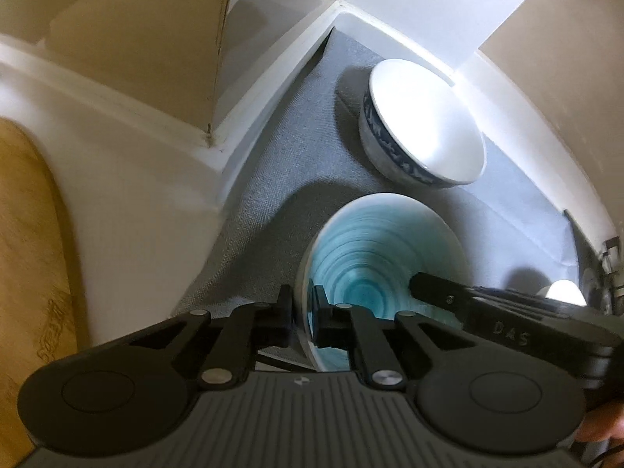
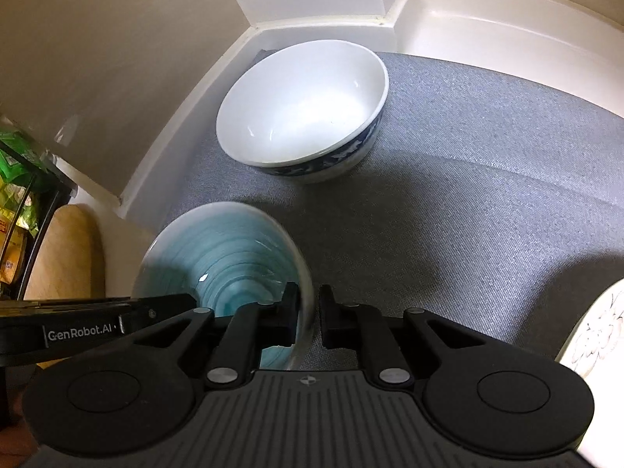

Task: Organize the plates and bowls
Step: 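Lift the blue swirl bowl with the left gripper toward the cream bowl stack, then lower the blue swirl bowl into the cream bowl stack and open the left gripper, then move the left gripper to the white bowl with blue pattern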

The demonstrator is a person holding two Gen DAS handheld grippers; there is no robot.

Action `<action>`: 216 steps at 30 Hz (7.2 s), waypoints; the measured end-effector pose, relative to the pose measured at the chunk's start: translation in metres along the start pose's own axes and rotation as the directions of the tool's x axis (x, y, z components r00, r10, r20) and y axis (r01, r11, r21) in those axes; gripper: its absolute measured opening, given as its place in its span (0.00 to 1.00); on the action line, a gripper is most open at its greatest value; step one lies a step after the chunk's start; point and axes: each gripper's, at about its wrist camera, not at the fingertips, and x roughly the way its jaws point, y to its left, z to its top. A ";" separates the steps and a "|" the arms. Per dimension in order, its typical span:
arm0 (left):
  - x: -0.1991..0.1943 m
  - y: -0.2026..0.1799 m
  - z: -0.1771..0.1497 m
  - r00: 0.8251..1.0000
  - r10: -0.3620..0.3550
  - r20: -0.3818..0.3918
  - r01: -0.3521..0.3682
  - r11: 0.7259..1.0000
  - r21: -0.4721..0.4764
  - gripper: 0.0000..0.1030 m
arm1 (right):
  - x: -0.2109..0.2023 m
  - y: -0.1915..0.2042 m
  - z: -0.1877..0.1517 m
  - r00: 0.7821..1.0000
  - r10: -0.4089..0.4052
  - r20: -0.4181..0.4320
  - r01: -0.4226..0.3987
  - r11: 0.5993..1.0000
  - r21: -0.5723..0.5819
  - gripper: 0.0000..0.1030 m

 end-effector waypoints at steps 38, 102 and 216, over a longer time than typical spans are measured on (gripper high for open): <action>-0.072 -0.047 -0.085 1.000 -0.019 -0.011 0.021 0.978 0.207 0.10 | -0.103 0.011 -0.078 0.992 -0.063 0.105 0.065 0.998 -0.017 0.11; -0.024 -0.005 -0.080 0.979 -0.028 -0.203 0.046 0.995 0.083 0.76 | -0.078 -0.001 -0.096 0.998 -0.059 0.018 0.059 0.998 0.013 0.21; -0.019 -0.049 0.055 0.953 0.204 0.226 -0.147 0.958 -0.244 1.00 | -0.048 -0.049 0.068 0.977 -0.098 0.190 0.086 0.994 0.072 0.67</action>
